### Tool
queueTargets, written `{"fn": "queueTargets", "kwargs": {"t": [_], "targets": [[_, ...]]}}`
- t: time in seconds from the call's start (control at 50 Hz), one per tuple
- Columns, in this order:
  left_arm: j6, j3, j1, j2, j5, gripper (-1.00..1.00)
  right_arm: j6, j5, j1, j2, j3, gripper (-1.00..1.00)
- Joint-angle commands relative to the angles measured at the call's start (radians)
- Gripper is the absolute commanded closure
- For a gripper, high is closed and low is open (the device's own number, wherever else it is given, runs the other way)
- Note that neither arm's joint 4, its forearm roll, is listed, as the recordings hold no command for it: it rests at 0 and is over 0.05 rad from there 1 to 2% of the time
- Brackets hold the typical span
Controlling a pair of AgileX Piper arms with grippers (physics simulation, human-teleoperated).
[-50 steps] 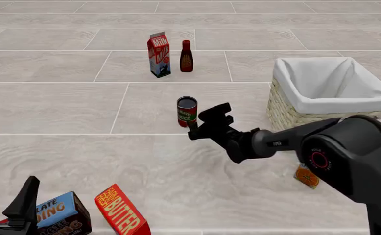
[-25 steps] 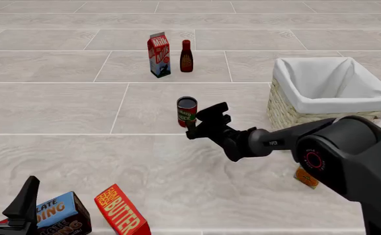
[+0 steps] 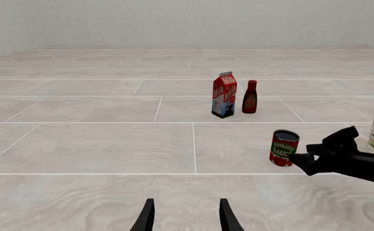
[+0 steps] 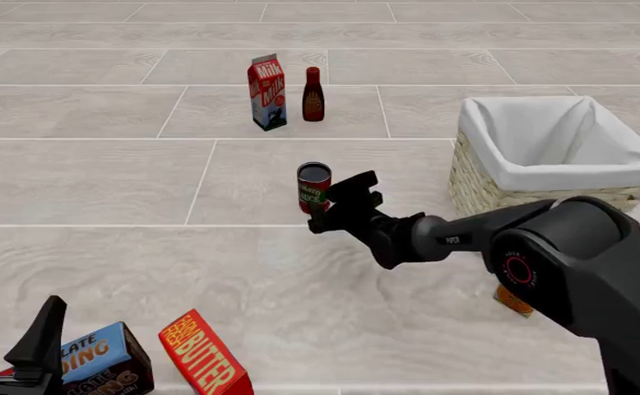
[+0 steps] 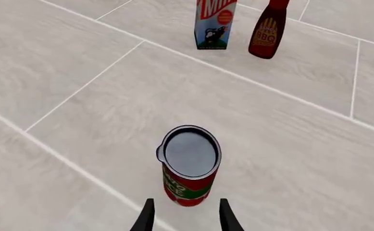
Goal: Pick the tomato sauce and place it in the basket.
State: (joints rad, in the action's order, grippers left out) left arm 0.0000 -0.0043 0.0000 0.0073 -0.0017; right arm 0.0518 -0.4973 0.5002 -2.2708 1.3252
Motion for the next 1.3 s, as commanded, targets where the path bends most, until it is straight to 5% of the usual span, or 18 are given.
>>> {"fn": "queueTargets", "kwargs": {"t": [0.02, 1.3], "targets": [[0.0, 0.0, 0.0, 0.0, 0.0, -1.0, 0.003, 0.014, 0.002, -0.013, 0.025, -1.0], [0.0, 0.0, 0.0, 0.0, 0.0, -1.0, -0.003, 0.069, -0.004, -0.086, 0.143, -1.0]]}}
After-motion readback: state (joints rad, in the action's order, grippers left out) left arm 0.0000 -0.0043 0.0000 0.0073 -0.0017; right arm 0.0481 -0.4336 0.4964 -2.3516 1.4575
